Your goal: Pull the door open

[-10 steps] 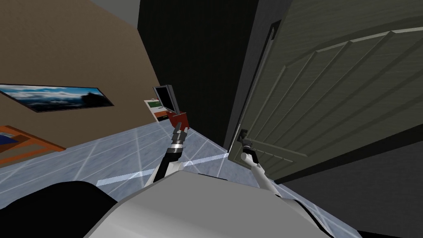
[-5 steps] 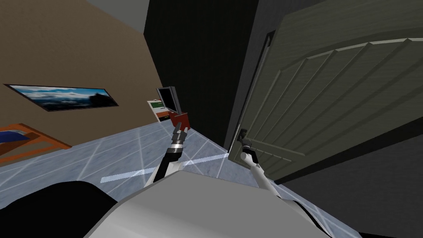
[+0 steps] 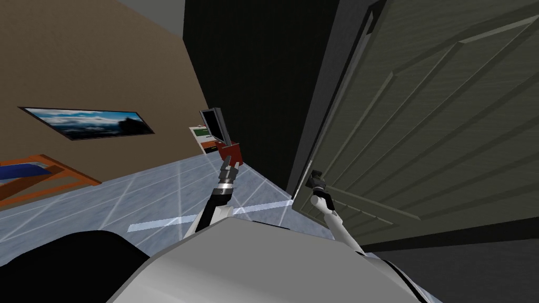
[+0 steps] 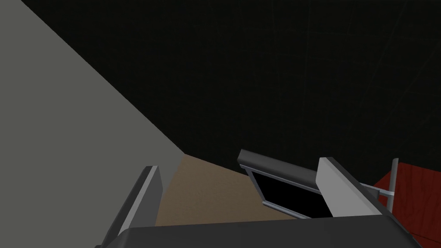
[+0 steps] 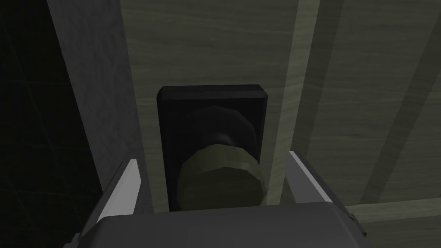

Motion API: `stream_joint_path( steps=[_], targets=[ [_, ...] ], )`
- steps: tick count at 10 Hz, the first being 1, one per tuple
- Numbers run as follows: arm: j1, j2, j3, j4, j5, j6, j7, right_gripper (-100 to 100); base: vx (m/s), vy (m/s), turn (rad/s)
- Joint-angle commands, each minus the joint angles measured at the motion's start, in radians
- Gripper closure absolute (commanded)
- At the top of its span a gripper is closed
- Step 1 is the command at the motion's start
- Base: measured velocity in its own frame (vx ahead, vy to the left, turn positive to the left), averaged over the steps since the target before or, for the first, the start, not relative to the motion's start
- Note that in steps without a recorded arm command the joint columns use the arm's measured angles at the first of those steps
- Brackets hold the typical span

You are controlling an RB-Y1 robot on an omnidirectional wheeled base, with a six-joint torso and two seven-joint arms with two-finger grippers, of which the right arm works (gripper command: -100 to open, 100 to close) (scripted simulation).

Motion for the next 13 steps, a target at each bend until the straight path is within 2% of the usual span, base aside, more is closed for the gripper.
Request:
stream_joint_path(
  steps=[1, 2, 7, 8, 9, 13],
  targets=[
    [0.000, 0.000, 0.000, 0.000, 0.000, 0.000, 0.000, -100, 0.094, -0.035, 0.022],
    [0.000, 0.000, 0.000, 0.000, 0.000, 0.000, 0.000, 100, -0.012, 0.004, -0.021],
    [0.000, 0.000, 0.000, 0.000, 0.000, 0.000, 0.000, 100, -0.018, 0.005, 0.000],
    [0.011, -0.015, 0.021, -0.008, 0.000, 0.006, -0.023, 100, -0.156, -0.035, 0.141],
    [0.013, -0.018, 0.026, -0.011, 0.000, 0.006, -0.028, 100, -0.230, -0.104, 0.170],
    [0.033, -0.053, 0.075, -0.038, 0.000, 0.011, -0.082, 100, -0.230, -0.073, 0.165]
  ],
)
